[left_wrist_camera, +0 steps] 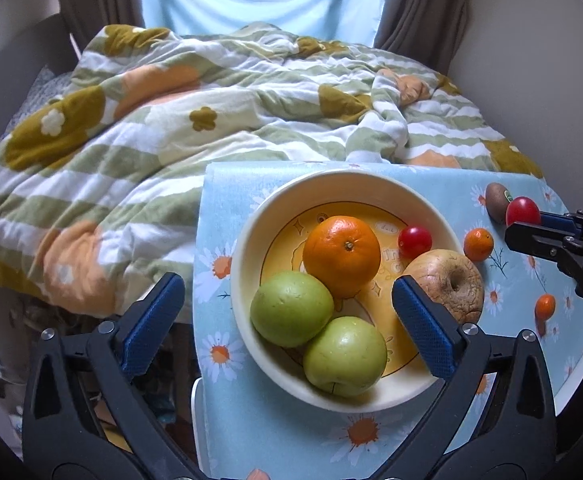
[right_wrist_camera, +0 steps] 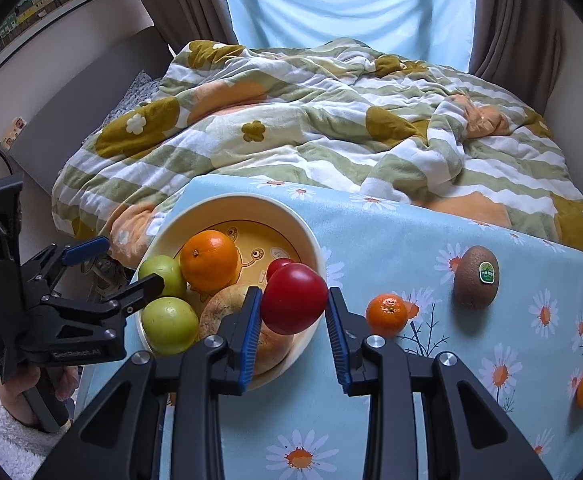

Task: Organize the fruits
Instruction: 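Lower the red tomato into the white bowl and open the right tool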

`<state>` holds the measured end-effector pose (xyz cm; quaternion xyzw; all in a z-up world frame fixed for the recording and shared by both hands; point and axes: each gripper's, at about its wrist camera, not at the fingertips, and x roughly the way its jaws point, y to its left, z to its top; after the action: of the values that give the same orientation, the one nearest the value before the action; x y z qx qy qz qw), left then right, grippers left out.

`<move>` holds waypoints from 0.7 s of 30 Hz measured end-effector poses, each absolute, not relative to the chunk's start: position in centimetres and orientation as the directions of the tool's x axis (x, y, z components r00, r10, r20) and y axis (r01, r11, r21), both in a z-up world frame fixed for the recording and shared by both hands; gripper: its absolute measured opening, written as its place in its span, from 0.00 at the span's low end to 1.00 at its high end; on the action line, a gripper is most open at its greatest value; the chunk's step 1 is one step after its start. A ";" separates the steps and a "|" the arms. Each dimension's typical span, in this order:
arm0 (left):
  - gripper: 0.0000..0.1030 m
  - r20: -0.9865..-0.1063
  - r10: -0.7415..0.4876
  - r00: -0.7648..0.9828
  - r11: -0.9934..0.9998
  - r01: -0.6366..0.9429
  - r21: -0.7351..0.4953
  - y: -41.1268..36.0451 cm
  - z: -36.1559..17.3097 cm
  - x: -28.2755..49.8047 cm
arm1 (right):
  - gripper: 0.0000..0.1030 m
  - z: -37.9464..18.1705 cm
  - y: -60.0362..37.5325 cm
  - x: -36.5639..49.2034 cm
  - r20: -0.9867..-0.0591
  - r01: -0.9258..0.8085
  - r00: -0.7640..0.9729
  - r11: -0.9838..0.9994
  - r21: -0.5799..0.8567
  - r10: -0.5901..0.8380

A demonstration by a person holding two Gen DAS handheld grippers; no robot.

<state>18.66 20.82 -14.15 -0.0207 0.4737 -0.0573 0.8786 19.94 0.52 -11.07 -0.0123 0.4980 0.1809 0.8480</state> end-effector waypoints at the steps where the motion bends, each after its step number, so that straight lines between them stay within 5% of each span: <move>1: 1.00 -0.830 -0.114 0.546 0.993 0.075 -0.087 20.9 -14.0 18.6 | 0.29 -11.0 0.5 20.0 -0.848 -0.325 0.437 0.932 0.161 0.299; 21: 1.00 -0.857 -0.035 0.515 0.995 -0.066 -0.080 20.1 -12.6 16.1 | 0.29 -12.4 3.6 24.9 -0.862 -0.522 0.330 0.835 0.173 0.385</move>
<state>16.14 20.08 -12.62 -0.0513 0.4925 0.0092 0.8688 24.94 3.60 -12.44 -0.0678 0.5072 0.2790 0.8126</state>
